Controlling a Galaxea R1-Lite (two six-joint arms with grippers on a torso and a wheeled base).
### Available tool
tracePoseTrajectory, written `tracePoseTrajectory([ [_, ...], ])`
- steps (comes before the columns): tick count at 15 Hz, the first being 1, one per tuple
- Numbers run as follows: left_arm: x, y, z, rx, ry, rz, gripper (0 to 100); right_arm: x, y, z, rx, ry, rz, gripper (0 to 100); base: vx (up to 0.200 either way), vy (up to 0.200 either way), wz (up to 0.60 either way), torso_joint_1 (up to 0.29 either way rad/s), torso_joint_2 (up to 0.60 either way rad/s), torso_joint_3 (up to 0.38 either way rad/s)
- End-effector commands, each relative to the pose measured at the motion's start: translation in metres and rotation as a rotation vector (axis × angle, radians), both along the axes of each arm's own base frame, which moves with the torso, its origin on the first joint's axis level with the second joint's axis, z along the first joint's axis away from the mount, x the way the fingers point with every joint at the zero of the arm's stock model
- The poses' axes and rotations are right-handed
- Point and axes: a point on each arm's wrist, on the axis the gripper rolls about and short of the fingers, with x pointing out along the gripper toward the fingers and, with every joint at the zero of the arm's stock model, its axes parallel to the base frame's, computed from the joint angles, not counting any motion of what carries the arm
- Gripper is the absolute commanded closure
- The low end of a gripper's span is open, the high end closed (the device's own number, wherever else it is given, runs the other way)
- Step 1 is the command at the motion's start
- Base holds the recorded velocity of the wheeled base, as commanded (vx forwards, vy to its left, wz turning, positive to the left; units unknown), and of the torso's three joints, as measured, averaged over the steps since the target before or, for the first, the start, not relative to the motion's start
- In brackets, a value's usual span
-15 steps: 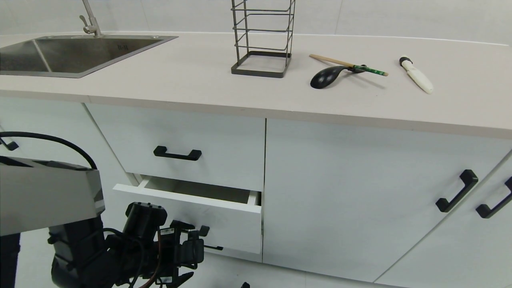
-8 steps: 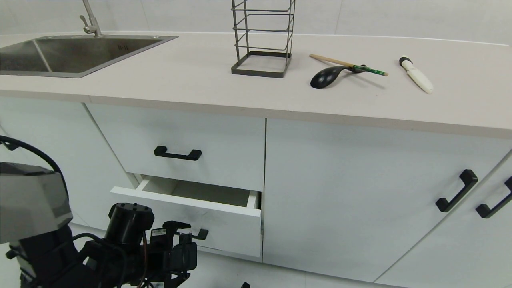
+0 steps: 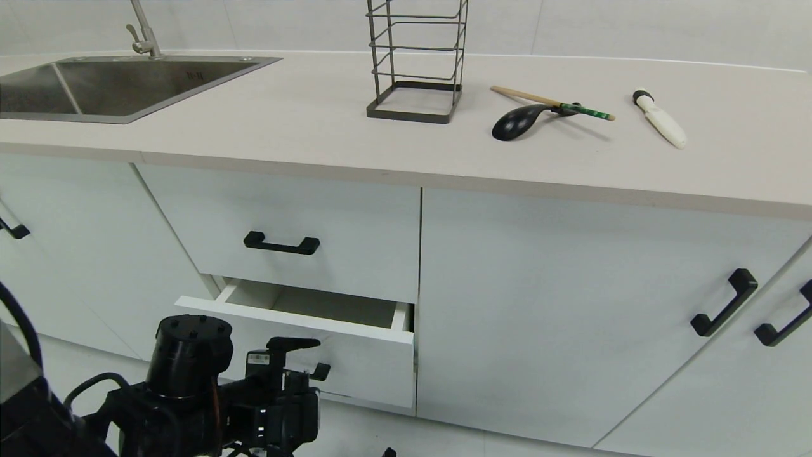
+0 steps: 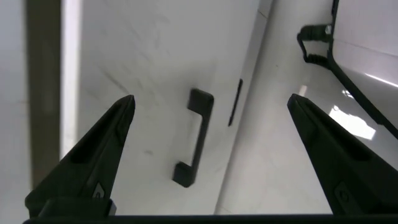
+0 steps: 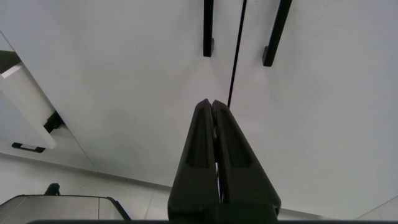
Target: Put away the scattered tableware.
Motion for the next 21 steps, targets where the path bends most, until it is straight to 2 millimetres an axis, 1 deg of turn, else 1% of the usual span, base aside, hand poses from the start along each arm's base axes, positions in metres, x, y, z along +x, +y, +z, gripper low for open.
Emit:
tracePoseTrajectory([
  [1,-0.005,-0.001,0.015,-0.041,-0.056,-0.006,0,0.0,0.0,0.0,-0.001,0.0,0.0,100,0.0,0.0,0.0,0.0,0.0,0.0],
  [3,-0.004,-0.001,0.021,-0.064,-0.073,0.006,0,0.0,0.0,0.0,-0.001,0.0,0.0,100,0.0,0.0,0.0,0.0,0.0,0.0],
  [5,-0.002,-0.002,0.021,-0.083,-0.06,0.028,0,0.0,0.0,0.0,-0.001,0.0,0.0,100,0.0,0.0,0.0,0.0,0.0,0.0],
  [8,0.015,-0.008,0.021,-0.093,-0.065,0.044,0,0.0,0.0,0.0,-0.001,0.0,0.0,100,0.0,0.0,0.0,0.0,0.0,0.0],
  [9,0.026,-0.013,0.02,-0.099,-0.069,0.047,0,0.0,0.0,0.0,-0.001,0.0,0.0,100,0.0,0.0,0.0,0.0,0.0,0.0],
  [11,0.041,-0.023,0.017,-0.115,-0.055,0.054,0,0.0,0.0,0.0,-0.001,0.0,0.0,100,0.0,0.0,0.0,0.0,0.0,0.0],
  [12,0.044,-0.025,0.014,-0.113,-0.051,0.053,0,0.0,0.0,0.0,-0.001,0.0,0.0,100,0.0,0.0,0.0,0.0,0.0,0.0],
  [18,0.051,-0.027,-0.002,-0.089,-0.007,0.06,0,0.0,0.0,0.0,-0.001,0.0,0.0,100,0.0,0.0,0.0,0.0,0.0,0.0],
  [21,0.052,-0.027,-0.006,-0.083,0.004,0.062,0,0.0,0.0,0.0,-0.001,0.0,0.0,100,0.0,0.0,0.0,0.0,0.0,0.0],
])
